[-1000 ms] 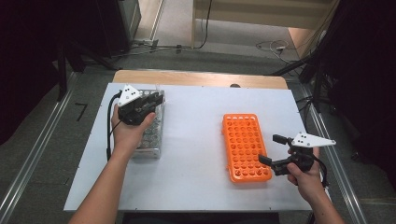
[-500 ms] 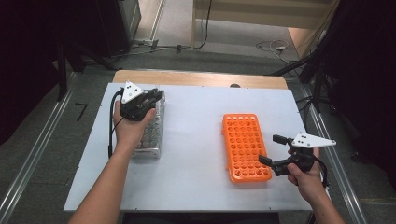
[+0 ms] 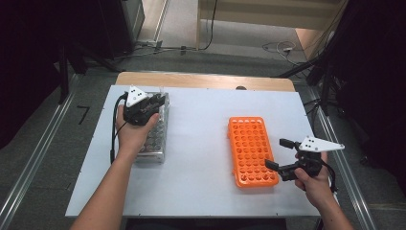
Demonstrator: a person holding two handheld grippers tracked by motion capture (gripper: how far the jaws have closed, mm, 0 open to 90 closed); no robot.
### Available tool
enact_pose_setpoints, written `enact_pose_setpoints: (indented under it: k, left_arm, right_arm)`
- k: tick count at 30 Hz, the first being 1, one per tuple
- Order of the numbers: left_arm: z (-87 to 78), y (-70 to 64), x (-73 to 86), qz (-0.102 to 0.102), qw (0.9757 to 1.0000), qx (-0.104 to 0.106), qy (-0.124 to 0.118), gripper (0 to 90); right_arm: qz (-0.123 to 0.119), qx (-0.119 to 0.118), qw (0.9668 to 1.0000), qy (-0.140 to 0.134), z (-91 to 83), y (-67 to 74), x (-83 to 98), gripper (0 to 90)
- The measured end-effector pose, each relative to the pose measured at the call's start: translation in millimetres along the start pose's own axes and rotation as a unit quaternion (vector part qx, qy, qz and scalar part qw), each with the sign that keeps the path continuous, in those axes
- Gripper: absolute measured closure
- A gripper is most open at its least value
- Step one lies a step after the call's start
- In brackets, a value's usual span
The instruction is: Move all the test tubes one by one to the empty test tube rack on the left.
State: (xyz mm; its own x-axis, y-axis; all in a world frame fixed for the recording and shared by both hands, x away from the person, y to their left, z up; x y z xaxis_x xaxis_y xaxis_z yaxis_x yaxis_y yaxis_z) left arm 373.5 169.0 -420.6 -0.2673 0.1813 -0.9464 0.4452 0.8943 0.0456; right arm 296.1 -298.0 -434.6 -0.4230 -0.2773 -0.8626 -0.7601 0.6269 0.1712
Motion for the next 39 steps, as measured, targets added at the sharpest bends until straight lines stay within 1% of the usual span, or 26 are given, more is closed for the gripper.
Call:
enact_pose_setpoints:
  k: [7,9,13,18,22,27,29,34,36,39]
  left_arm:
    - [3.3,-1.4,10.6,0.003,0.9996,-0.002,0.028,76.4]
    - [4.2,-1.4,12.4,0.001,0.9993,-0.005,0.036,76.3]
    - [5.3,-1.7,13.9,-0.005,0.9988,-0.002,0.049,76.2]
    - [6.5,-1.5,15.2,-0.01,0.9976,-0.003,0.068,76.0]
    - [7.1,0.1,15.9,-0.017,0.9965,0.0,0.082,76.0]
    - [8.5,-0.7,17.2,-0.017,0.9948,0.003,0.1,75.8]
    - [8.4,-0.3,17.0,-0.02,0.9949,0.008,0.099,75.3]
    - [7.5,0.9,16.4,-0.028,0.9943,0.009,0.102,72.4]
    - [6.6,1.3,15.7,-0.032,0.9944,0.009,0.1,70.2]
    - [4.9,2.0,14.8,-0.038,0.9945,0.01,0.098,63.0]
  right_arm:
    - [-0.002,0.0,1.0,0.001,0.5,0.8,-0.2,0.0]
    - [-0.002,0.0,1.0,0.001,0.7,0.8,-0.2,0.0]
    - [-0.001,0.001,1.0,0.002,1.1,1.0,0.0,0.0]
    - [-0.002,0.001,1.0,0.002,1.2,1.0,0.0,0.0]
    - [-0.003,0.001,1.0,0.003,1.7,1.4,0.1,0.0]
    - [-0.003,0.001,1.0,0.004,2.2,1.0,0.4,0.0]
    - [-0.002,0.001,1.0,0.005,2.3,0.9,0.8,0.0]
    - [-0.002,0.0,1.0,0.005,2.5,1.0,0.7,0.0]
    - [-0.003,-0.001,1.0,0.004,2.9,1.1,0.6,0.0]
    - [-0.003,0.0,1.0,0.004,3.0,1.2,0.6,0.0]
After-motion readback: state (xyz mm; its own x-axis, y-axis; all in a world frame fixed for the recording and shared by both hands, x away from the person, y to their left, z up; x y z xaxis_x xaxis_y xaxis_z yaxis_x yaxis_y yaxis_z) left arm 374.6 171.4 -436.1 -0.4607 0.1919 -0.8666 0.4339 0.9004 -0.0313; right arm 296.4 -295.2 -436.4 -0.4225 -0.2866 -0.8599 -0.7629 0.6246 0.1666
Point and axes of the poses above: each handheld gripper's, and its own axes: z roughly forward along the jaws, x roughly out of its underside, y roughly to its left, the point moved 2 cm from there along z, roughly forward along the jaws, and after that the axes turned 4 degrees about z, right-handed, at the moved point
